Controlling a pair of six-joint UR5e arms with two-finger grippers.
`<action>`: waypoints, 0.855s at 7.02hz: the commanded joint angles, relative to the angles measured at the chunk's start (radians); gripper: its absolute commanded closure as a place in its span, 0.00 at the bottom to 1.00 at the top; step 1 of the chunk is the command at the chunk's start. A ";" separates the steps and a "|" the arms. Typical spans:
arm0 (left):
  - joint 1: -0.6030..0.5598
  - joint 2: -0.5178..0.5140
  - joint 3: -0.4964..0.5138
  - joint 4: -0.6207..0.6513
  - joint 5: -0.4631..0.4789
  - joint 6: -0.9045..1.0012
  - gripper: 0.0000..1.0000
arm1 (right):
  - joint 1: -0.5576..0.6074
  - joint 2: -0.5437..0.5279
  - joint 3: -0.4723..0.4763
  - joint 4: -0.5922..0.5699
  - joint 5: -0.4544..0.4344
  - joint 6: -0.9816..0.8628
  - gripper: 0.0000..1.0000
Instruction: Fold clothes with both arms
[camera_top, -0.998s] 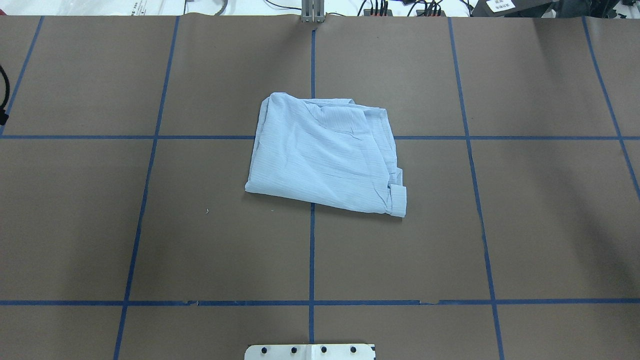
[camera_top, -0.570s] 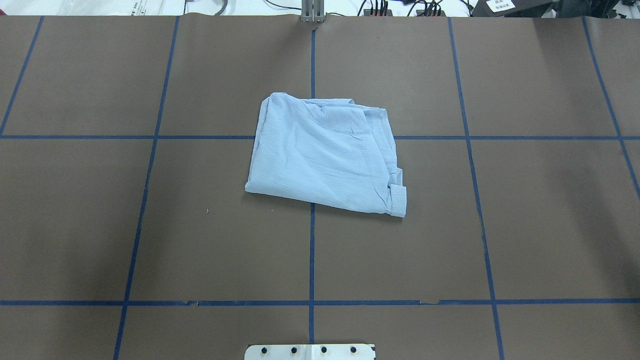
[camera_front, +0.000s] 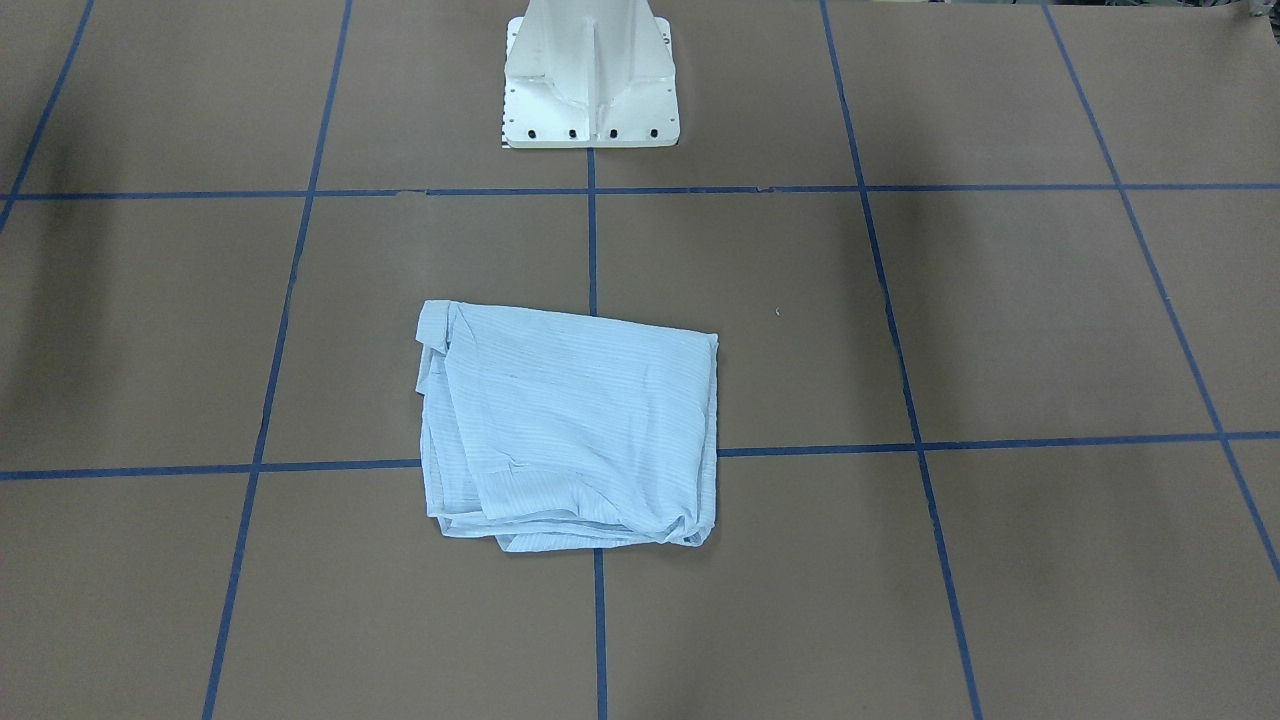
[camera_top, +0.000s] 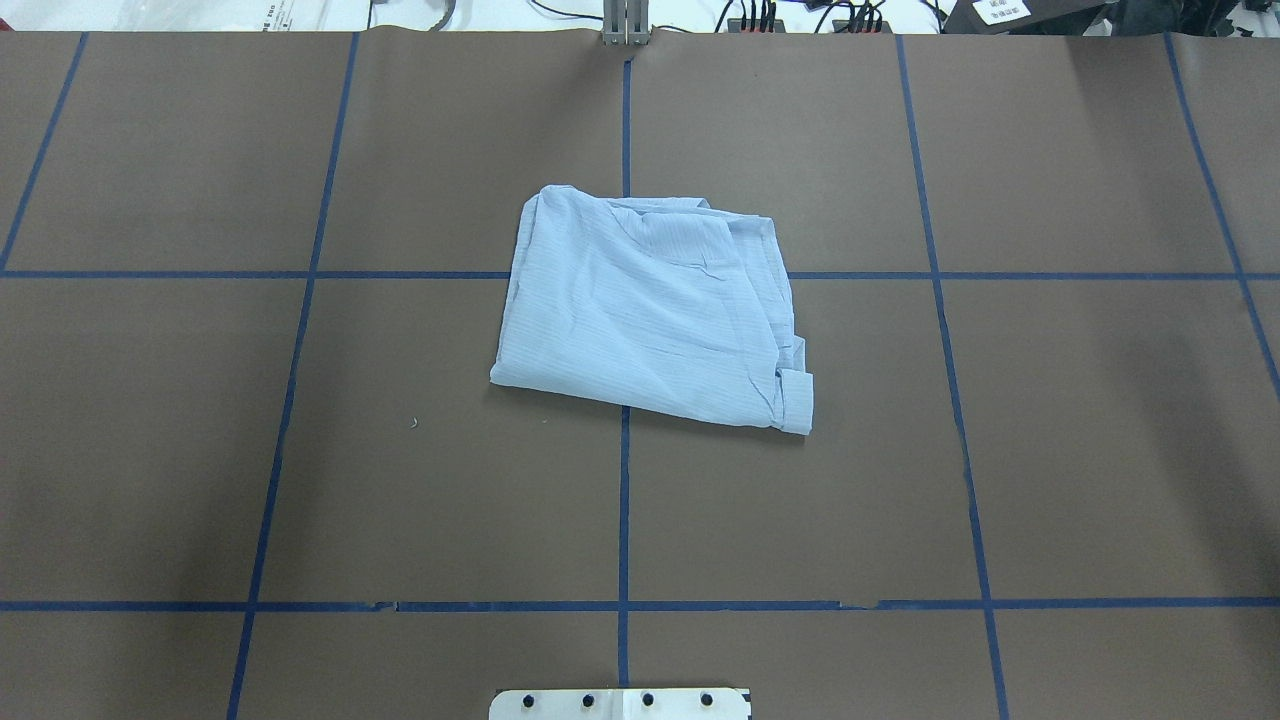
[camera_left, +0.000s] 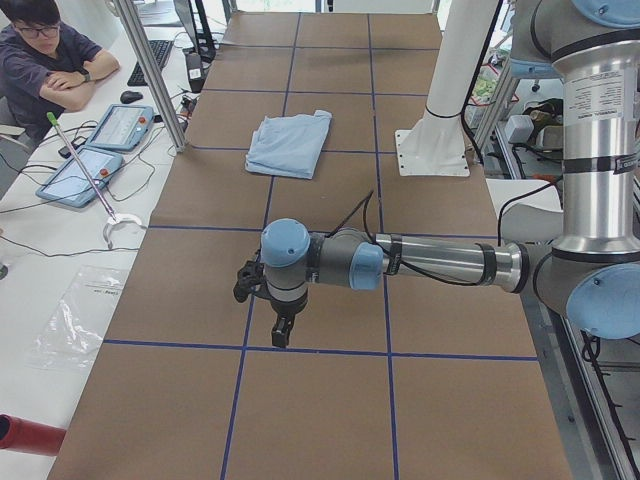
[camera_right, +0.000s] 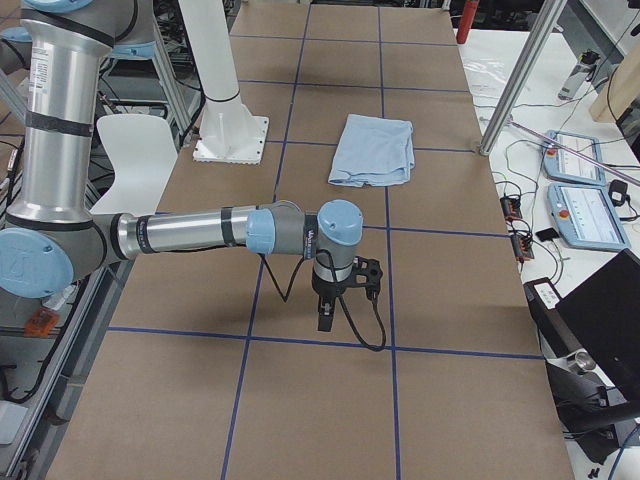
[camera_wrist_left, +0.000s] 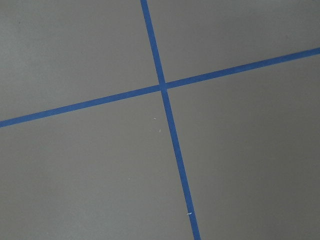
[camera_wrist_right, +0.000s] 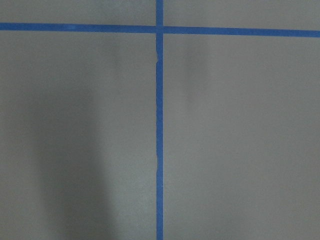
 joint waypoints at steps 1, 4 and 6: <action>-0.001 0.008 -0.004 -0.007 0.008 0.001 0.00 | 0.000 0.002 0.002 0.000 -0.001 -0.001 0.00; 0.001 0.005 -0.013 -0.009 0.010 0.001 0.00 | 0.000 0.009 0.002 0.000 -0.001 -0.001 0.00; 0.001 0.005 -0.019 -0.010 0.010 0.001 0.00 | 0.000 0.011 -0.001 0.040 -0.001 0.001 0.00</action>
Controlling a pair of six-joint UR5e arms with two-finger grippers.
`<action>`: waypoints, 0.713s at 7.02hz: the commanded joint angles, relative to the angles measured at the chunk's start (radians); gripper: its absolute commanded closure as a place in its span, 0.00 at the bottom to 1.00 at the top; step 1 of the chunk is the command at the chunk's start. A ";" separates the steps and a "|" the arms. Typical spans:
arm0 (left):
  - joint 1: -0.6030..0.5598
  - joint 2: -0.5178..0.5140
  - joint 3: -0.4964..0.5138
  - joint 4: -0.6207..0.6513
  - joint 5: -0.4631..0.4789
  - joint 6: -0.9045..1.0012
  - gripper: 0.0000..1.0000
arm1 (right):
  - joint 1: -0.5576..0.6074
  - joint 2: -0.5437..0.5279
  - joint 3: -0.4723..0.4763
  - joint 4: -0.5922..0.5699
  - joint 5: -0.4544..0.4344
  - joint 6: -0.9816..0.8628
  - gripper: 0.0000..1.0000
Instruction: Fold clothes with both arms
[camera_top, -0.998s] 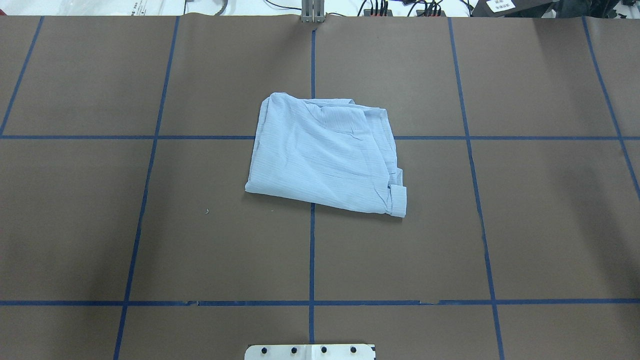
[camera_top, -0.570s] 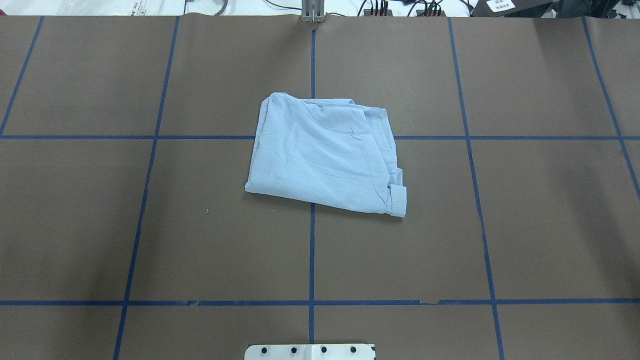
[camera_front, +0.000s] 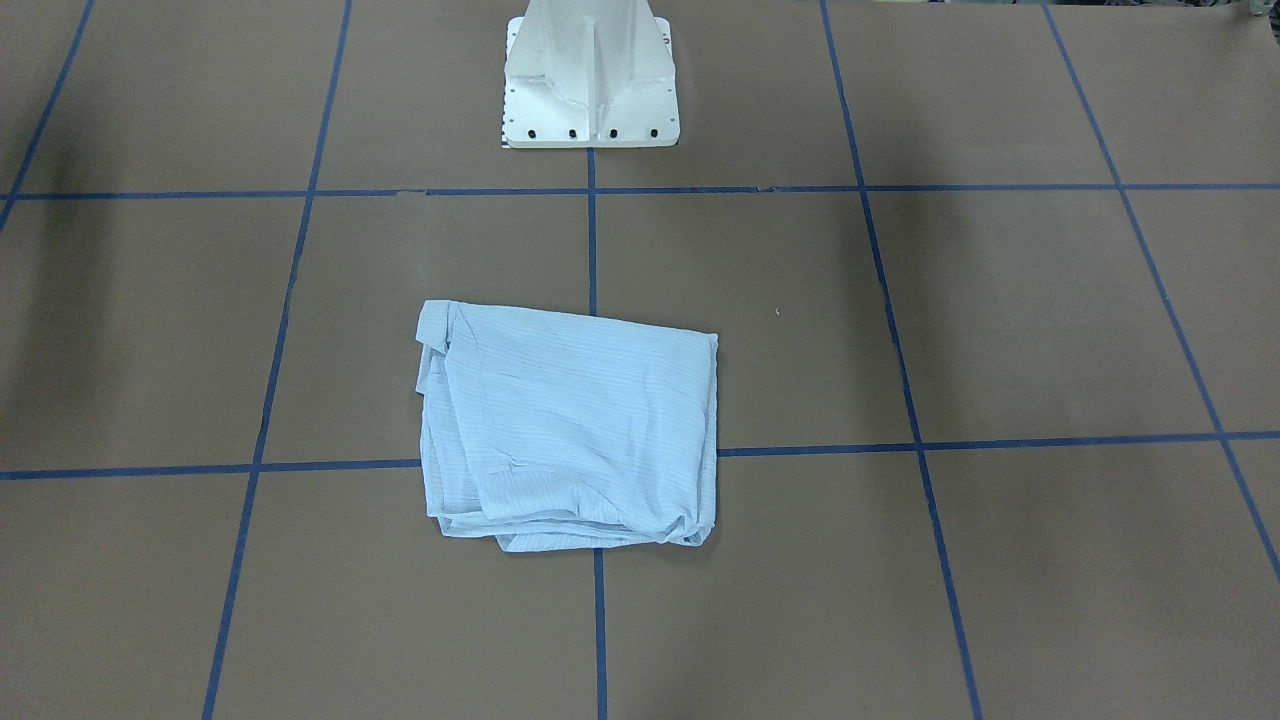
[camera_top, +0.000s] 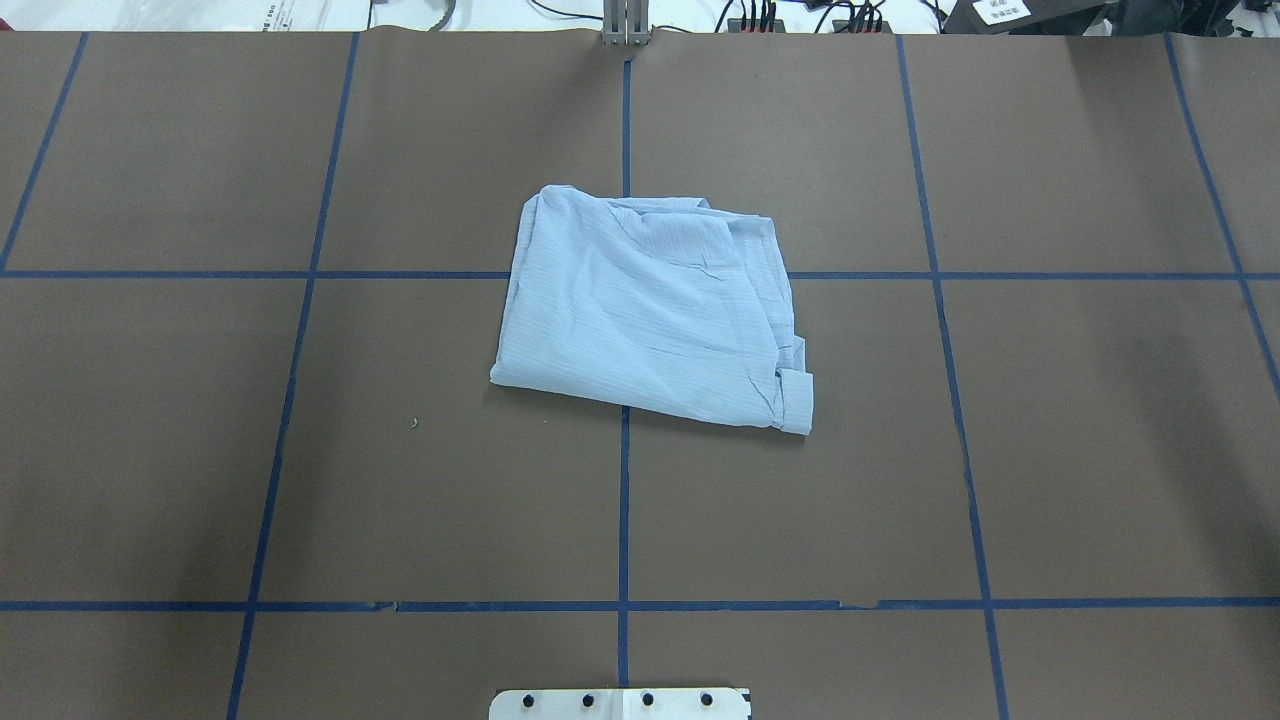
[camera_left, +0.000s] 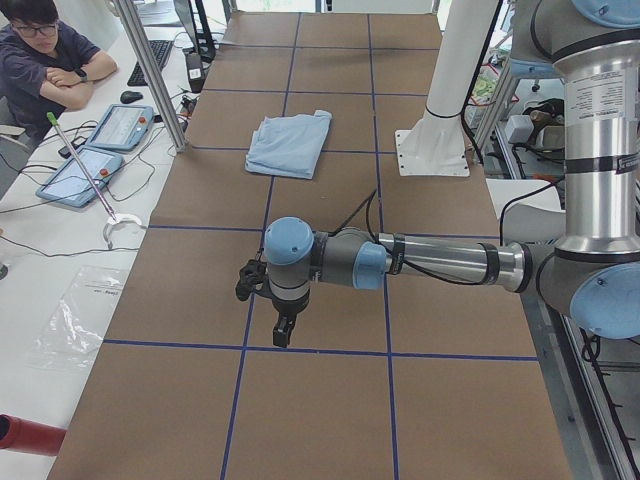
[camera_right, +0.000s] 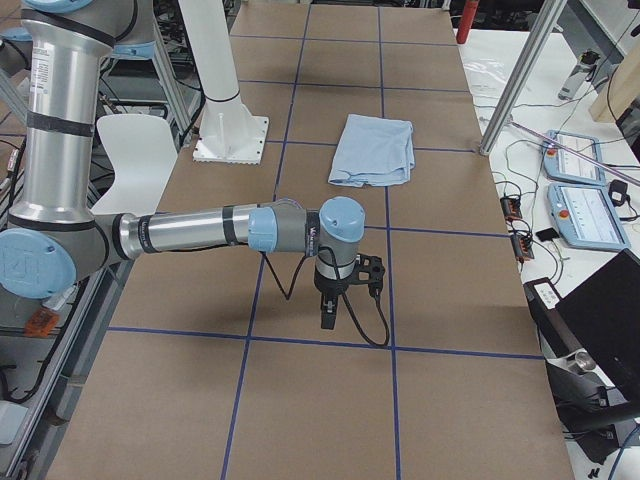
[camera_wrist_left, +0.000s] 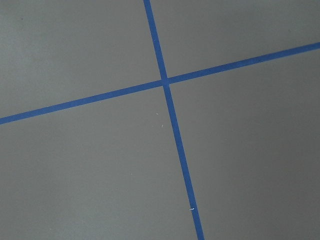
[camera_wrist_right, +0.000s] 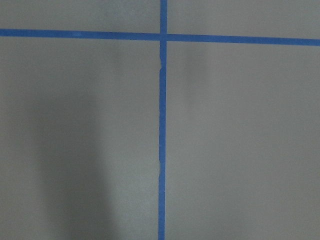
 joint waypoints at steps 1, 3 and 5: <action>0.000 -0.002 -0.005 0.000 0.000 0.001 0.00 | 0.000 0.001 -0.013 0.042 0.000 0.003 0.00; 0.000 0.001 -0.003 0.000 0.002 0.000 0.00 | 0.000 0.001 -0.017 0.042 0.000 0.003 0.00; 0.000 0.001 0.006 0.000 0.002 0.001 0.00 | 0.000 0.001 -0.020 0.042 0.000 0.003 0.00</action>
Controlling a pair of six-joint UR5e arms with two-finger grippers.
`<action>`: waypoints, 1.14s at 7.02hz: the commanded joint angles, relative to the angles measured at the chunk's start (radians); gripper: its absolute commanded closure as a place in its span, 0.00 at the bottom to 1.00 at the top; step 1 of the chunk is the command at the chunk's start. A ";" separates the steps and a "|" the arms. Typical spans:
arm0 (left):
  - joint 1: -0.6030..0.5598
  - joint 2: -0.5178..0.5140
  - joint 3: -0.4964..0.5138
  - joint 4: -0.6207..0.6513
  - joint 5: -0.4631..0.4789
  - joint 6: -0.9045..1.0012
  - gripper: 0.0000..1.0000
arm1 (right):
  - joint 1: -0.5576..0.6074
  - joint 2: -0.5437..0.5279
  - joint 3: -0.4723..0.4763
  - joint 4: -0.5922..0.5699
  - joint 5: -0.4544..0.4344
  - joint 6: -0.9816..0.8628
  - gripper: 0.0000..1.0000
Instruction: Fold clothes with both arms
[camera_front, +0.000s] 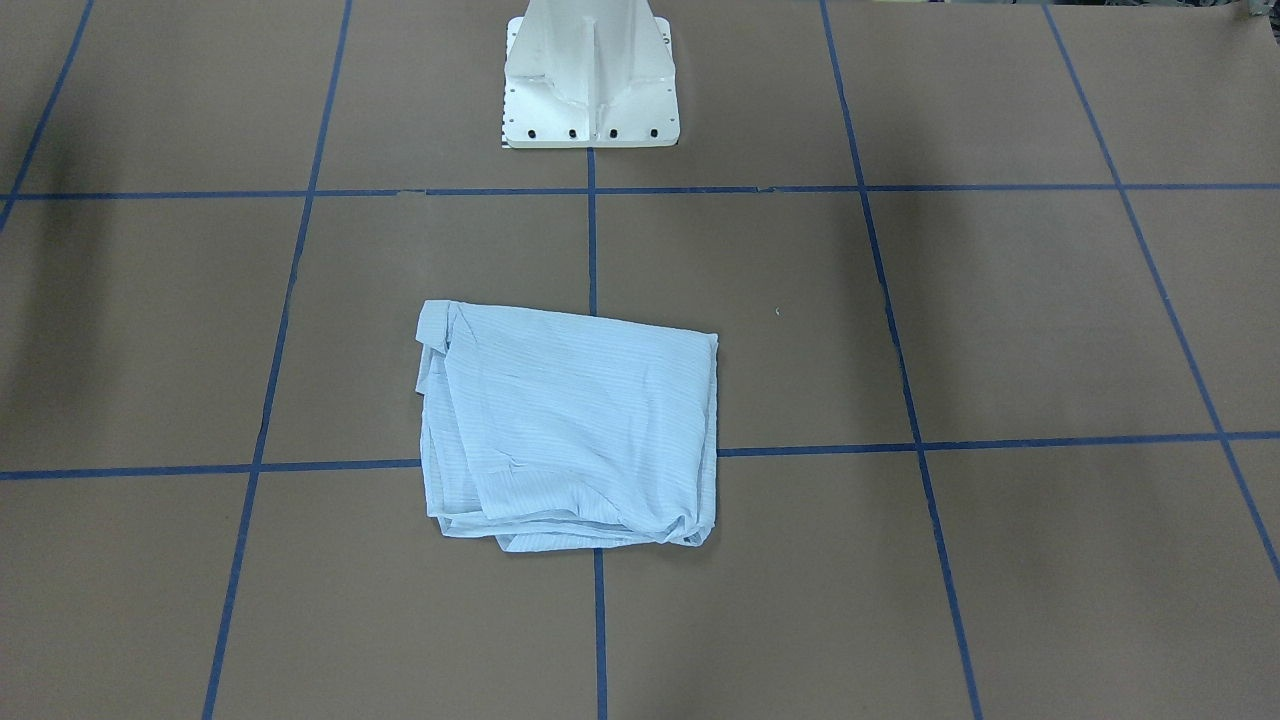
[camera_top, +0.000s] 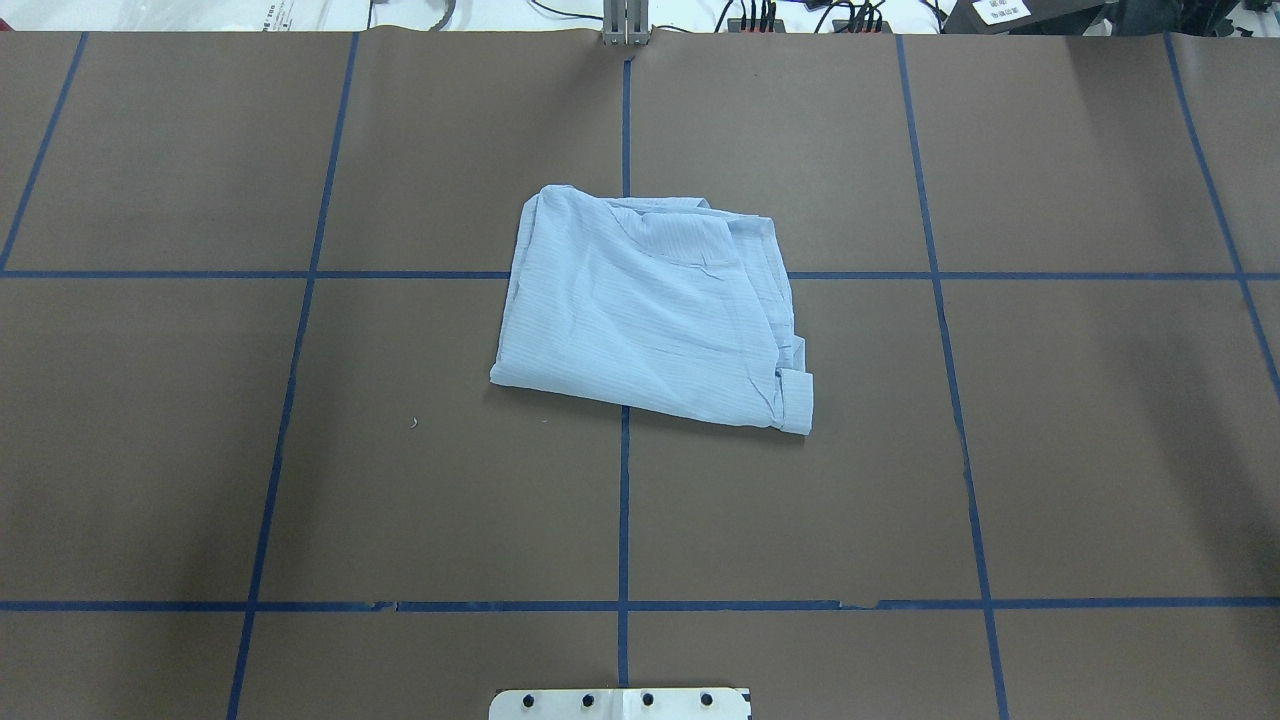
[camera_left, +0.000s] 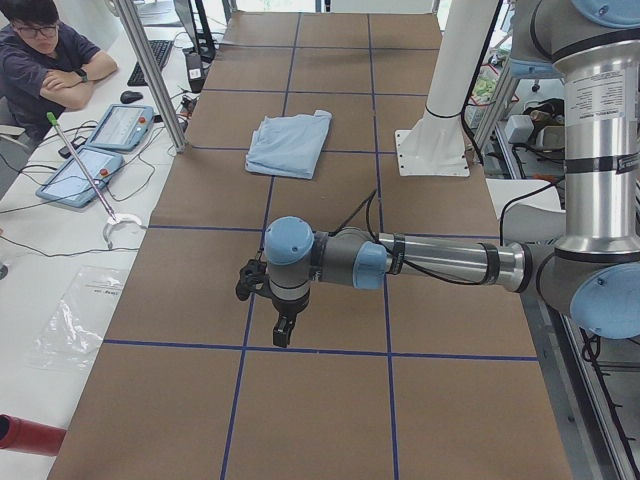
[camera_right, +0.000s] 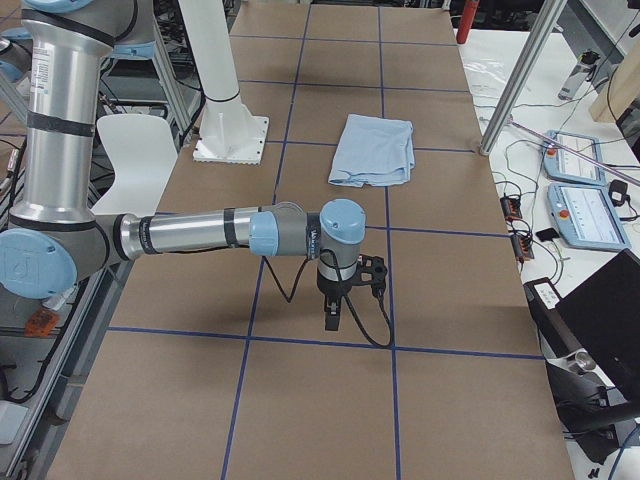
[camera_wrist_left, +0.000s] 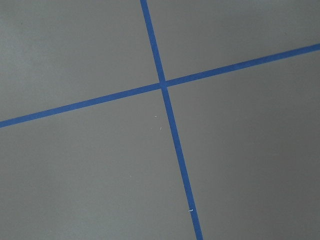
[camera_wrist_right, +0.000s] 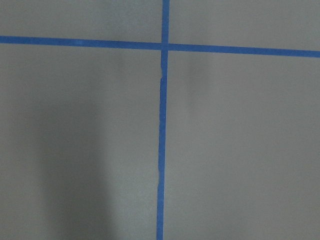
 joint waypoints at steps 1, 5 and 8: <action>0.000 0.000 0.003 0.000 0.000 -0.001 0.00 | 0.000 -0.001 -0.001 0.000 0.000 0.000 0.00; 0.000 0.031 0.000 0.002 0.002 -0.001 0.00 | 0.000 0.000 -0.003 0.008 0.000 0.000 0.00; 0.002 0.037 -0.009 0.002 0.002 -0.001 0.00 | 0.000 -0.008 -0.047 0.078 0.000 0.000 0.00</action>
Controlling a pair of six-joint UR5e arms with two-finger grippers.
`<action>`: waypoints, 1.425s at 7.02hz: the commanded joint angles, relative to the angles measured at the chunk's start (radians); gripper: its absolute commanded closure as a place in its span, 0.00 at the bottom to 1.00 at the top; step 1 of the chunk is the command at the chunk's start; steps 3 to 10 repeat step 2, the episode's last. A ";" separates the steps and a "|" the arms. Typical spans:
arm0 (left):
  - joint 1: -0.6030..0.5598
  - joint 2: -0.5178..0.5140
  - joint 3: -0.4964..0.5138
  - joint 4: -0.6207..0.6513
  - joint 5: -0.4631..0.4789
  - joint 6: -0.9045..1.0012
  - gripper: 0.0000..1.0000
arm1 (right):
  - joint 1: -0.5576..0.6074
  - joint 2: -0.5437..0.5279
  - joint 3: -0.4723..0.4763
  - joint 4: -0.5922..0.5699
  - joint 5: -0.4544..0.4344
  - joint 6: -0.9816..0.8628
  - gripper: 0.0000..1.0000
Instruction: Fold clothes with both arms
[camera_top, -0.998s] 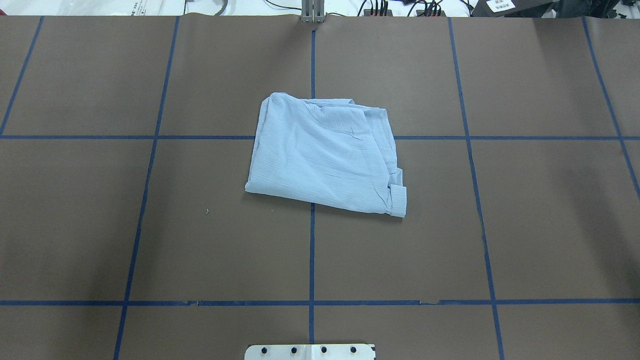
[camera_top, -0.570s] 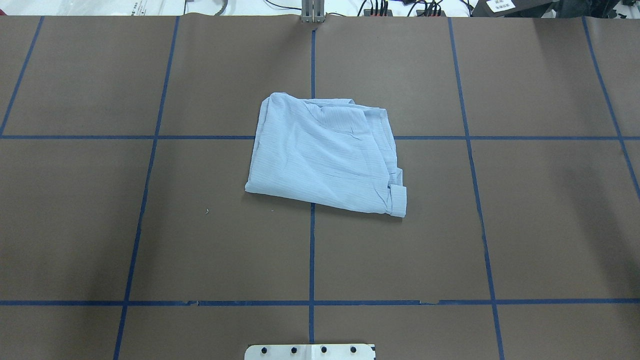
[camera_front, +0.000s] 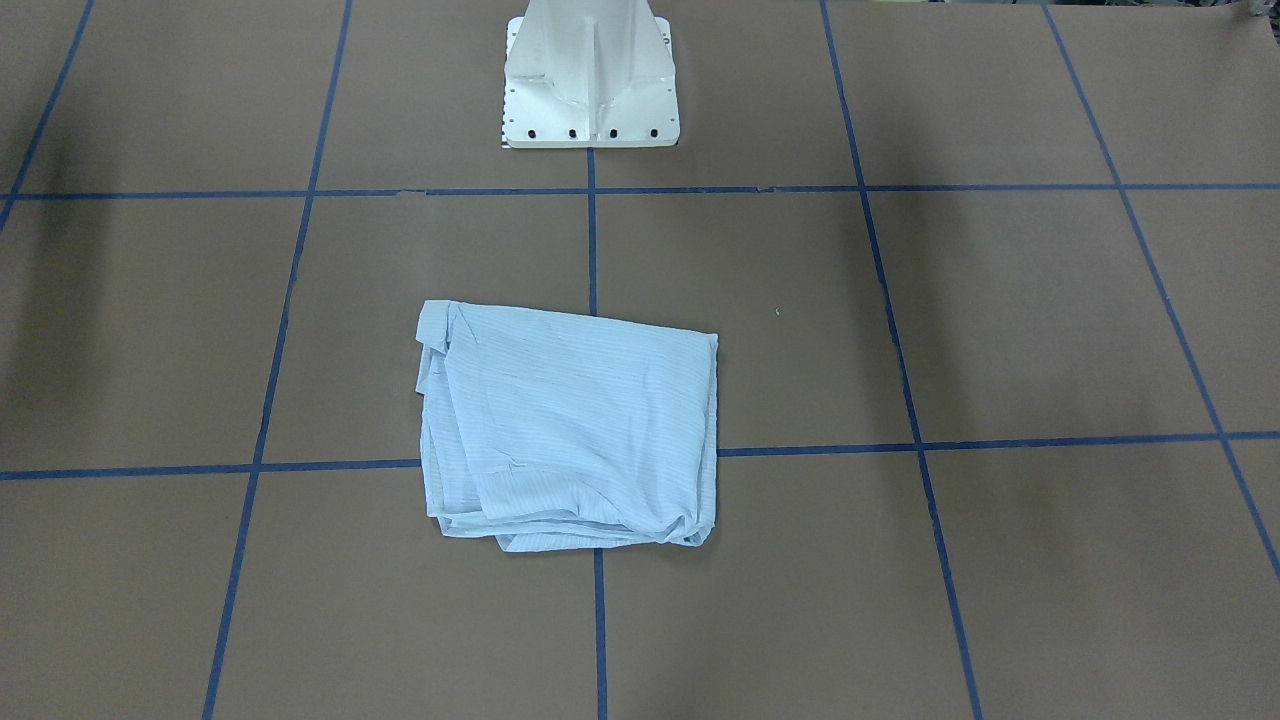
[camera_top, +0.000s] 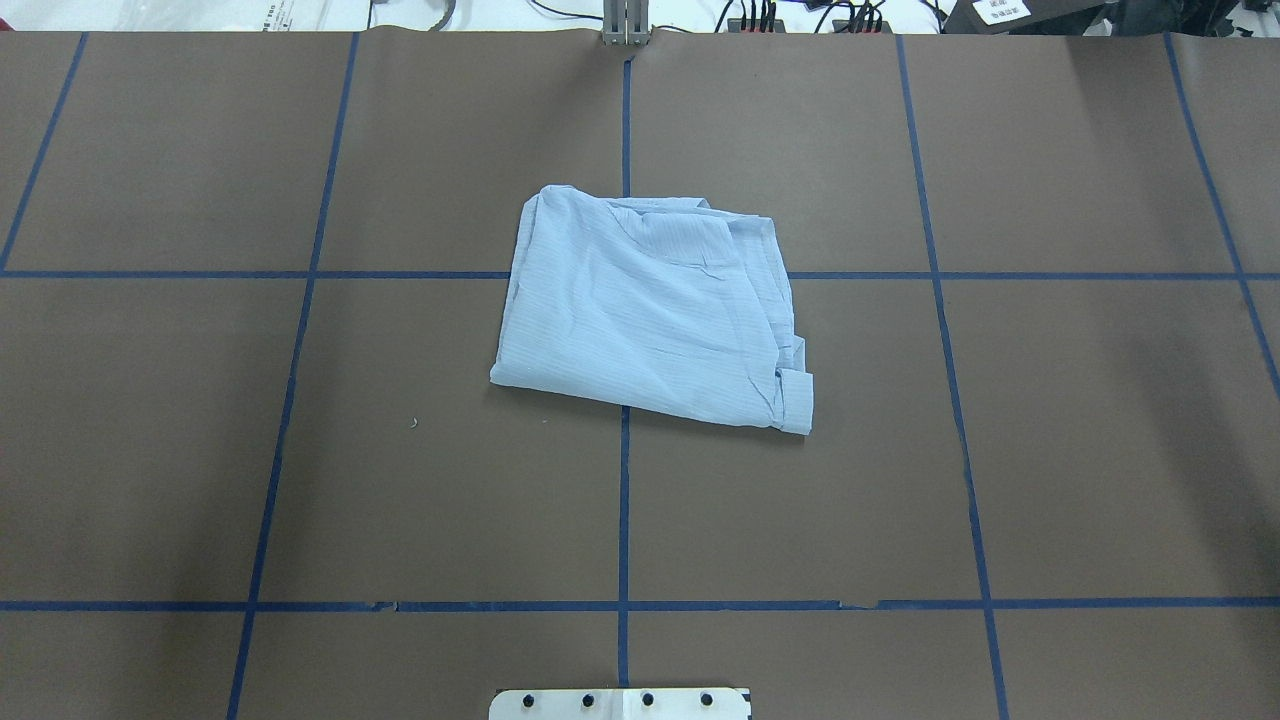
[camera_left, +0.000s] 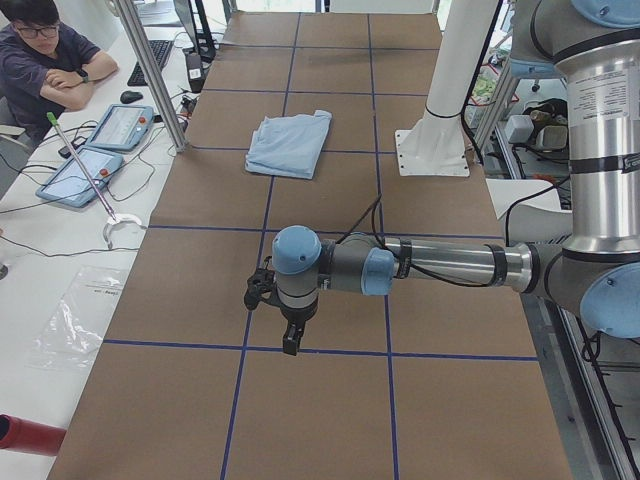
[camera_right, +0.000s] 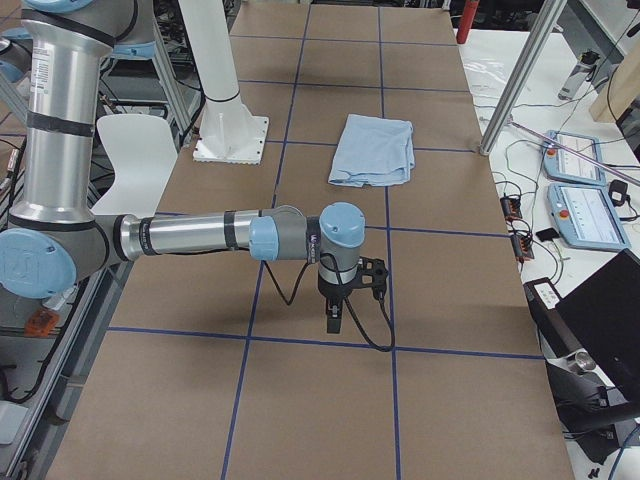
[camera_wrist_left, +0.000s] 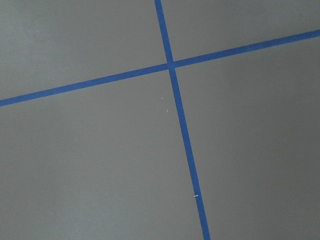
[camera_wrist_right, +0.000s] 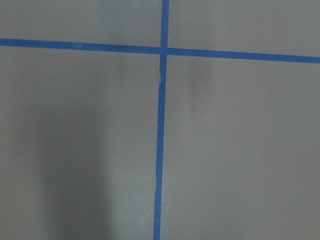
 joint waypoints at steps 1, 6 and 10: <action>-0.001 0.003 -0.010 -0.001 0.000 0.000 0.00 | 0.000 -0.006 -0.039 0.042 0.000 0.000 0.00; 0.002 0.001 -0.012 -0.001 0.000 0.000 0.00 | 0.000 -0.009 -0.062 0.051 0.003 -0.002 0.00; 0.002 0.001 -0.012 -0.001 0.000 0.000 0.00 | 0.000 -0.009 -0.062 0.051 0.003 -0.002 0.00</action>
